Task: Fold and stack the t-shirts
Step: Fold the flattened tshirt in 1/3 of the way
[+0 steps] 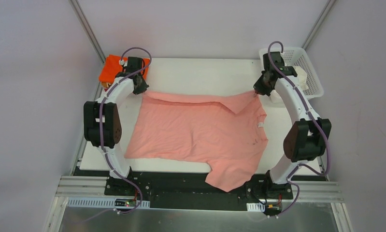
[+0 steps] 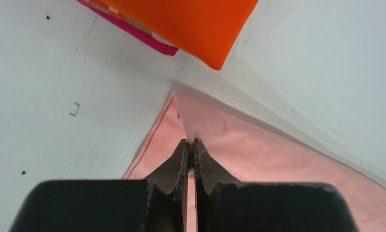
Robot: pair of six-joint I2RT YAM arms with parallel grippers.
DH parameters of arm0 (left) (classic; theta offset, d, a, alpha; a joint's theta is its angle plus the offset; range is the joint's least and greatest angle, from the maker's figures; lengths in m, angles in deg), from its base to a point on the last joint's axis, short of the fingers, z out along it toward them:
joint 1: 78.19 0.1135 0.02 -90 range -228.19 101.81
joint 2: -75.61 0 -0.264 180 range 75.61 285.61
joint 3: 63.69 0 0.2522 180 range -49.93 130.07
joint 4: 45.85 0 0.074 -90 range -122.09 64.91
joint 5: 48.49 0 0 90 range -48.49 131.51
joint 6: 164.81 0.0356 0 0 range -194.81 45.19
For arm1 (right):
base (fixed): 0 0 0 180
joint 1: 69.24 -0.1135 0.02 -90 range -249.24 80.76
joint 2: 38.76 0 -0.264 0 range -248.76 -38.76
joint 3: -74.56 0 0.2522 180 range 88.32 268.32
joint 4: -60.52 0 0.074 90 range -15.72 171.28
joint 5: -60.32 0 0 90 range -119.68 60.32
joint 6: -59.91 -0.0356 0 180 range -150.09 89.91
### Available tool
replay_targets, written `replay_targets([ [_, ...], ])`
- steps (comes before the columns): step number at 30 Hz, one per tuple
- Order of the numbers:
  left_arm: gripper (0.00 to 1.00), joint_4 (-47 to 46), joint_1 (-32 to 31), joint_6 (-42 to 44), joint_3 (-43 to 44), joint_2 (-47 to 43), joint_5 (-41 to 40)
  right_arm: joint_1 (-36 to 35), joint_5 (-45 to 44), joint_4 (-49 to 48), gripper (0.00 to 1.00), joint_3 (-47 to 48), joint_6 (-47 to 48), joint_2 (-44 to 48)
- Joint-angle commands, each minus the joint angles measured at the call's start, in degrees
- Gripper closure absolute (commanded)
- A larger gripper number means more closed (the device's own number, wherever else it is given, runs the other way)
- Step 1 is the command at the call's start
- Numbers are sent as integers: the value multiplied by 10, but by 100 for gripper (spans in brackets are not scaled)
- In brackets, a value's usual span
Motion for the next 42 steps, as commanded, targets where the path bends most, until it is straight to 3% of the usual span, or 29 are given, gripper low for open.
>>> replay_targets([
  [1, 100, 3, 8, -6, -40, -64, -8, 1, 5, 70, 100, -30, -14, 67],
  [19, 100, 44, 8, -24, -139, -118, 12, 1, 0, 138, 100, -153, -27, 162],
  [32, 100, 53, 7, -17, -147, -89, 13, 1, -38, 121, 100, -229, -53, 108],
  [35, 100, 55, 8, -17, -150, -84, 19, 1, -28, 90, 92, -245, -59, 96],
  [42, 93, 63, 7, -23, -168, -103, 29, -1, 19, 62, 86, -288, -87, 100],
])
